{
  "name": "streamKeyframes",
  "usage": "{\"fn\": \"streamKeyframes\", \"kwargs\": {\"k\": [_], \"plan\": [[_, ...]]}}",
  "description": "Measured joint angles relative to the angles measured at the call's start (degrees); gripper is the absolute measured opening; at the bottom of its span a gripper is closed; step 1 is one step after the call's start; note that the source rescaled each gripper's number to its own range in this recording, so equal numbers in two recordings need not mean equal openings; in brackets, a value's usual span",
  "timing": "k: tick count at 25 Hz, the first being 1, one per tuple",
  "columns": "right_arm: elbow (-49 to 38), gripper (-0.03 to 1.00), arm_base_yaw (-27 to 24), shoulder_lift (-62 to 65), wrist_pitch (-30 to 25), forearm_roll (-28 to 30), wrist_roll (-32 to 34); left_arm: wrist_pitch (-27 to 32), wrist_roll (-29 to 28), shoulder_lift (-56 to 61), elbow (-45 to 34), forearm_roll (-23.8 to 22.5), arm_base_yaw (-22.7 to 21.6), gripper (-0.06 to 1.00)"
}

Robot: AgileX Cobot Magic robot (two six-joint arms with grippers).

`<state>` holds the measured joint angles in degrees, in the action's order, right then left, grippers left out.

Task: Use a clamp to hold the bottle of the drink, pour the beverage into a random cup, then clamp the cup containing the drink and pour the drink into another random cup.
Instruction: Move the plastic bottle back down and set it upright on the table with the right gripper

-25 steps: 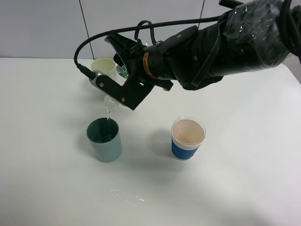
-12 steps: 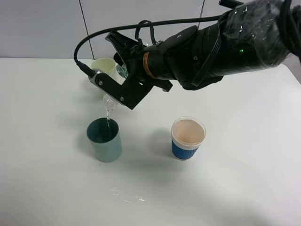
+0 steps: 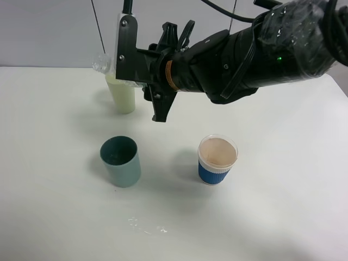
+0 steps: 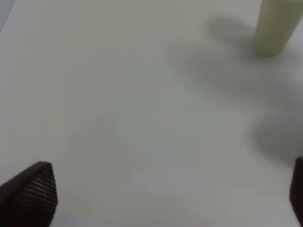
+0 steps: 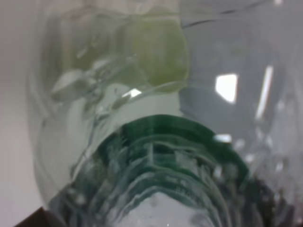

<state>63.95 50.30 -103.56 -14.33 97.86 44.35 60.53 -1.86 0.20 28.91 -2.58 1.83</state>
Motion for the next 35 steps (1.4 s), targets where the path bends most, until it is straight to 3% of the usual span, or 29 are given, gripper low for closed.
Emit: {"fn": "streamKeyframes", "kwargs": {"k": [6, 14, 18, 24, 29, 32, 35], "plan": [[0.00, 0.02, 0.00, 0.00, 0.00, -3.19, 10.74, 0.00, 0.00, 0.00, 0.00, 0.00, 0.00, 1.00], [0.00, 0.02, -5.08, 0.16, 0.89, -18.92, 11.86, 0.00, 0.00, 0.00, 0.00, 0.00, 0.00, 1.00], [0.00, 0.02, -8.33, 1.53, 1.06, -27.46, 8.87, 0.00, 0.00, 0.00, 0.00, 0.00, 0.00, 1.00], [0.00, 0.02, -13.87, 4.70, 2.70, -41.96, -1.58, 0.00, 0.00, 0.00, 0.00, 0.00, 0.00, 1.00], [0.00, 0.02, -17.99, 5.68, 4.55, -57.84, -18.00, 0.00, 0.00, 0.00, 0.00, 0.00, 0.00, 1.00], [-1.72, 0.02, -19.85, 5.80, 9.20, -68.51, -29.67, 0.00, 0.00, 0.00, 0.00, 0.00, 0.00, 1.00], [-6.56, 0.02, -21.50, 6.29, 17.92, -79.10, -41.48, 0.00, 0.00, 0.00, 0.00, 0.00, 0.00, 1.00]]}}
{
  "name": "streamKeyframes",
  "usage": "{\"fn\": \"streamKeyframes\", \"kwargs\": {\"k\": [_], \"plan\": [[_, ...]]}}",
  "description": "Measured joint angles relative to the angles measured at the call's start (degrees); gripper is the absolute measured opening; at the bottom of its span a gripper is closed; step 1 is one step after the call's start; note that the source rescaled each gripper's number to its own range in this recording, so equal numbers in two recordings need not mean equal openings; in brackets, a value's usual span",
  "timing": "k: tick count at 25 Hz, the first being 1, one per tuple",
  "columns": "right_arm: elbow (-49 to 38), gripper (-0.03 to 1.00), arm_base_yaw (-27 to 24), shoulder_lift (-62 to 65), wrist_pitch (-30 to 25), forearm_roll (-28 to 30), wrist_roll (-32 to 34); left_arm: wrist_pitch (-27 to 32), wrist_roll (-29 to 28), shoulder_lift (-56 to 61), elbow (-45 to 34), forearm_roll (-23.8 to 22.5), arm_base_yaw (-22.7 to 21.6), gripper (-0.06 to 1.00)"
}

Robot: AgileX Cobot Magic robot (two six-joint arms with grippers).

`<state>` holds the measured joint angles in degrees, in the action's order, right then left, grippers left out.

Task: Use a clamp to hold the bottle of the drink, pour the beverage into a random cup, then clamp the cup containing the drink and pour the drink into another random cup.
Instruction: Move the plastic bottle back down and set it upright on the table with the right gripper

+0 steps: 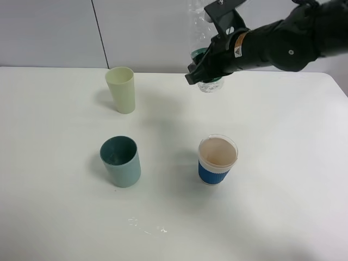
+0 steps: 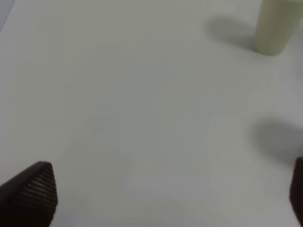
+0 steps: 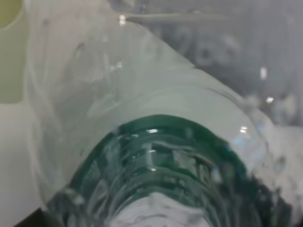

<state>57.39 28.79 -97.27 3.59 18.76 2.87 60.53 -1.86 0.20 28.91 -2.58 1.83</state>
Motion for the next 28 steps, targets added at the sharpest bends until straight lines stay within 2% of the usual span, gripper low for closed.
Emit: {"fn": "streamKeyframes", "kwargs": {"k": [2, 5, 11, 13, 19, 22, 28], "plan": [[-3.65, 0.02, -0.79, 0.07, 5.53, -5.08, -6.02, 0.00, 0.00, 0.00, 0.00, 0.00, 0.00, 1.00], [-9.08, 0.02, -1.76, 0.11, 13.51, -8.01, -10.75, 0.00, 0.00, 0.00, 0.00, 0.00, 0.00, 1.00], [-19.00, 0.02, -5.58, 0.11, 32.61, -9.00, -12.41, 0.00, 0.00, 0.00, 0.00, 0.00, 0.00, 1.00], [-21.05, 0.02, -7.10, 0.11, 36.94, -9.48, -12.41, 0.00, 0.00, 0.00, 0.00, 0.00, 0.00, 1.00], [-22.58, 0.02, -11.37, -0.96, 40.20, -9.66, -10.34, 0.00, 0.00, 0.00, 0.00, 0.00, 0.00, 1.00], [-22.58, 0.02, -13.26, -3.65, 43.63, -9.66, -9.50, 0.00, 0.00, 0.00, 0.00, 0.00, 0.00, 1.00], [-22.63, 0.02, -16.28, -11.67, 55.36, -9.71, -9.39, 0.00, 0.00, 0.00, 0.00, 0.00, 0.00, 1.00]]}}
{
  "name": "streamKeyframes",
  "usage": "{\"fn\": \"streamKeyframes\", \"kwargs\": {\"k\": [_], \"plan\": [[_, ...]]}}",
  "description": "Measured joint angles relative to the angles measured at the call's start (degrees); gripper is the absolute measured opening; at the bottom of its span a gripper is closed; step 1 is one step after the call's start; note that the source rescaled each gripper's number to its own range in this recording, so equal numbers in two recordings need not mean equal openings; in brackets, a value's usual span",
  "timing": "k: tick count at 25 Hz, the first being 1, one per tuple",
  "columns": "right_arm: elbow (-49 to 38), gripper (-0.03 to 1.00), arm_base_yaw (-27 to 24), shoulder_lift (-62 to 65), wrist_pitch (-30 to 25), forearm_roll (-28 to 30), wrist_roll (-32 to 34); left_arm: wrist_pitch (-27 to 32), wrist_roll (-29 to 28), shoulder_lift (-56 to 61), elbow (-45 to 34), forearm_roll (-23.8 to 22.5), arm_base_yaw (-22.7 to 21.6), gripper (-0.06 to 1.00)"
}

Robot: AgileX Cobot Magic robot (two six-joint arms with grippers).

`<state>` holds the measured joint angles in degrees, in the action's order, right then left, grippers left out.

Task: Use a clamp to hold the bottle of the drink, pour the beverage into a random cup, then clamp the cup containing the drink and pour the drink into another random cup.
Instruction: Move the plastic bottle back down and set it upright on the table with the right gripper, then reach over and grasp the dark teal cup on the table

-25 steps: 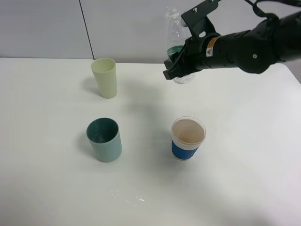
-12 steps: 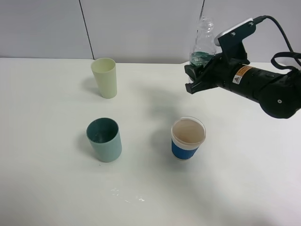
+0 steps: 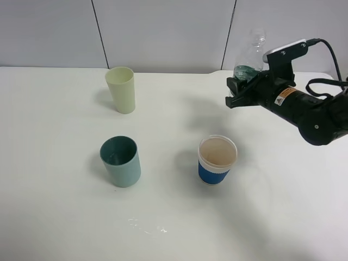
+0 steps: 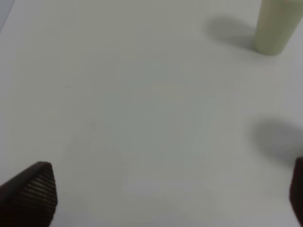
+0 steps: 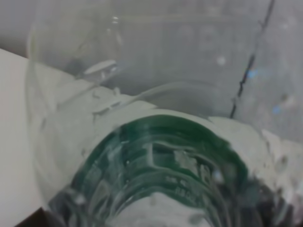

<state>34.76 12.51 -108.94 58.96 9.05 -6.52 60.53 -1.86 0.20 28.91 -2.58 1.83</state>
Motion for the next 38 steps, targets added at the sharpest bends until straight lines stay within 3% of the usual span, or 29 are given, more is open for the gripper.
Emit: {"fn": "streamKeyframes", "kwargs": {"k": [4, 25, 26, 30, 31, 34, 38], "plan": [[0.13, 0.02, -0.20, -4.78, 3.84, -1.95, 0.00, 0.00, 0.00, 0.00, 0.00, 0.00, 0.00, 1.00], [1.34, 0.04, -2.52, -13.19, 6.08, -2.44, 0.00, 0.00, 0.00, 0.00, 0.00, 0.00, 0.00, 1.00], [1.34, 0.14, -2.52, -13.25, 6.22, -2.44, 0.00, 0.00, 0.00, 0.00, 0.00, 0.00, 0.00, 1.00], [1.34, 0.70, -2.52, -13.37, 6.79, -2.50, 0.00, 0.00, 0.00, 0.00, 0.00, 0.00, 0.00, 1.00], [1.34, 0.79, -2.52, -13.37, 7.00, -2.50, 0.00, 0.00, 0.00, 0.00, 0.00, 0.00, 0.00, 1.00], [1.34, 0.90, -2.52, -13.37, 7.12, -2.50, 0.00, 0.00, 0.00, 0.00, 0.00, 0.00, 0.00, 1.00], [1.34, 0.92, -2.52, -13.37, 7.43, -2.50, 0.12, 0.00, 0.00, 0.00, 0.00, 0.00, 0.00, 1.00]]}}
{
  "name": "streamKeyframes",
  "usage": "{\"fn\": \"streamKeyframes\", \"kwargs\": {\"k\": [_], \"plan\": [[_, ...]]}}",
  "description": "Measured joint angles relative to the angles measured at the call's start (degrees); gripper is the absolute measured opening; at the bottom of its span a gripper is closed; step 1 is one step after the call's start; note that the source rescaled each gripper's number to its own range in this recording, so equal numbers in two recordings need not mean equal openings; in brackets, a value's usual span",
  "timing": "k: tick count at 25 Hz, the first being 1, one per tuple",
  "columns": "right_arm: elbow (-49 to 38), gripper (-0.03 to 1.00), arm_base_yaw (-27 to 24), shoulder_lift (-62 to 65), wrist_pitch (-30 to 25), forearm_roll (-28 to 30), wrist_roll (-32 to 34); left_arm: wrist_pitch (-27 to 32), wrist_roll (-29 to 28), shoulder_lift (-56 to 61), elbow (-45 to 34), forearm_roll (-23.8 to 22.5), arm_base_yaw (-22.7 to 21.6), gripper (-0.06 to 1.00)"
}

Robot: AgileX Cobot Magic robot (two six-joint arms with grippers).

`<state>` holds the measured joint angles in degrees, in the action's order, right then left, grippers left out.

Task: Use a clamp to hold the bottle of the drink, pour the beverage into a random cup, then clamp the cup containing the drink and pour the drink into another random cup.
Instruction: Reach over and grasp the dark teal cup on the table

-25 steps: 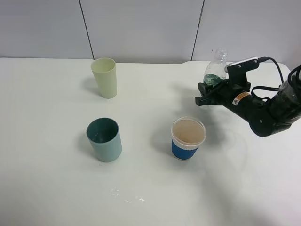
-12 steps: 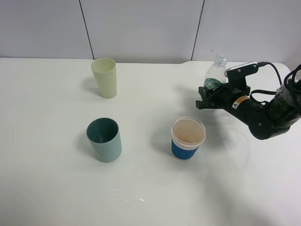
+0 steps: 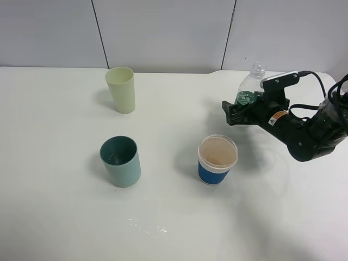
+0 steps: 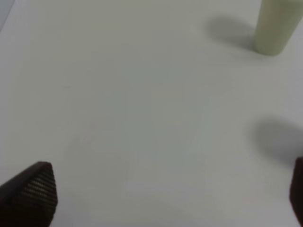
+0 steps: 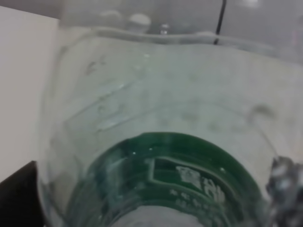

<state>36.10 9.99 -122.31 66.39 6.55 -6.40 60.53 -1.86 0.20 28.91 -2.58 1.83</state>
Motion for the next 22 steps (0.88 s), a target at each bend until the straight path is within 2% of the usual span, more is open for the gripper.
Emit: {"fn": "streamKeyframes", "kwargs": {"k": [5, 12, 17, 22], "plan": [[0.00, 0.93, 0.00, 1.49, 0.00, 0.97, 0.51, 0.00, 0.00, 0.00, 0.00, 0.00, 0.00, 1.00], [-0.11, 0.93, 0.00, 10.63, -1.08, 2.74, 0.84, 0.00, 0.00, 0.00, 0.00, 0.00, 0.00, 1.00], [-0.21, 0.93, 0.00, 18.99, -7.70, 2.68, 0.69, 0.00, 0.00, 0.00, 0.00, 0.00, 0.00, 1.00], [-0.08, 0.94, 0.00, 27.66, -15.37, 2.63, -2.19, 0.00, 0.00, 0.00, 0.00, 0.00, 0.00, 1.00]]}}
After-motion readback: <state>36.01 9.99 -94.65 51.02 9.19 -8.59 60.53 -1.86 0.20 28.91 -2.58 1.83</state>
